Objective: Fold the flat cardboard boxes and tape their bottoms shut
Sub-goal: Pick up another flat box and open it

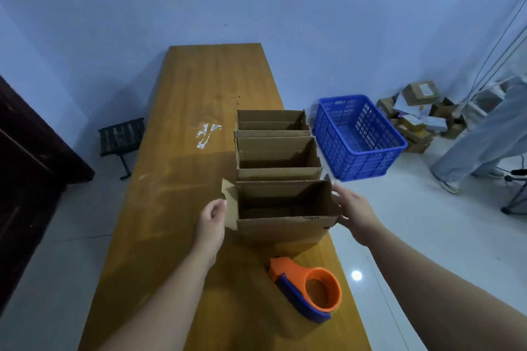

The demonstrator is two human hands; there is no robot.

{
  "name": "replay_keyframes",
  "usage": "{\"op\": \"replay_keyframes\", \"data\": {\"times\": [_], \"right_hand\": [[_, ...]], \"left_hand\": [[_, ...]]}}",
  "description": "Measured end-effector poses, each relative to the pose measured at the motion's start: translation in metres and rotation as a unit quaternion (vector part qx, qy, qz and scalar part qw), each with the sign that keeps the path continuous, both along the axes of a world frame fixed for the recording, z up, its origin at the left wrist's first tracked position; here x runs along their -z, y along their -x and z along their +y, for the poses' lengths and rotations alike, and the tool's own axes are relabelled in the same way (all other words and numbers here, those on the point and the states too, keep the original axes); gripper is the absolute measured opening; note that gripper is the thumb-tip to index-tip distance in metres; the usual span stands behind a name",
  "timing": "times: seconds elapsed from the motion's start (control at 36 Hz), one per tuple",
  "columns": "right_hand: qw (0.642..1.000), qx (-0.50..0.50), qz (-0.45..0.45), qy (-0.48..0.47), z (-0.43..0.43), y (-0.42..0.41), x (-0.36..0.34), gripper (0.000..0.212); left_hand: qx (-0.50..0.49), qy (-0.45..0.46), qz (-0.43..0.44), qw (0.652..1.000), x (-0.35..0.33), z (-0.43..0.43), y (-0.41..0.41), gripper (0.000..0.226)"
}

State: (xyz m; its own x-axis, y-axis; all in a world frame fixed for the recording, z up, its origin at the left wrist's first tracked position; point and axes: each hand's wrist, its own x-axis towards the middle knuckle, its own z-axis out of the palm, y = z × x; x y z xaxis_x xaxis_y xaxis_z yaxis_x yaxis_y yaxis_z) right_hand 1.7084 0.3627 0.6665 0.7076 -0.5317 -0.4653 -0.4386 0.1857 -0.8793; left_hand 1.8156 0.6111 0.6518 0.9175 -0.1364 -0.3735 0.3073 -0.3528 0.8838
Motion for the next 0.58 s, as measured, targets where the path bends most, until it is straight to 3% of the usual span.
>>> {"op": "replay_keyframes", "data": {"times": [0.06,0.11,0.22,0.44,0.58], "right_hand": [[0.993,0.054,-0.022,-0.105,-0.002,0.000,0.008,0.057],[0.981,0.119,-0.037,-0.151,-0.006,-0.002,0.015,0.068],[0.975,0.165,-0.020,-0.148,-0.006,-0.011,0.021,0.070],[0.976,0.161,-0.015,-0.144,-0.014,-0.037,0.032,0.064],[0.980,0.138,0.011,-0.141,-0.013,-0.060,0.034,0.064]], "left_hand": [[-0.019,0.023,0.026,0.999,0.000,-0.002,-0.004,0.048],[-0.048,0.059,0.041,0.996,0.002,-0.003,-0.010,0.054],[-0.095,0.093,0.087,0.987,0.007,-0.003,-0.020,0.056],[-0.087,0.108,0.125,0.982,0.009,-0.024,-0.041,0.052],[-0.093,0.065,0.177,0.978,0.016,-0.043,-0.066,0.072]]}}
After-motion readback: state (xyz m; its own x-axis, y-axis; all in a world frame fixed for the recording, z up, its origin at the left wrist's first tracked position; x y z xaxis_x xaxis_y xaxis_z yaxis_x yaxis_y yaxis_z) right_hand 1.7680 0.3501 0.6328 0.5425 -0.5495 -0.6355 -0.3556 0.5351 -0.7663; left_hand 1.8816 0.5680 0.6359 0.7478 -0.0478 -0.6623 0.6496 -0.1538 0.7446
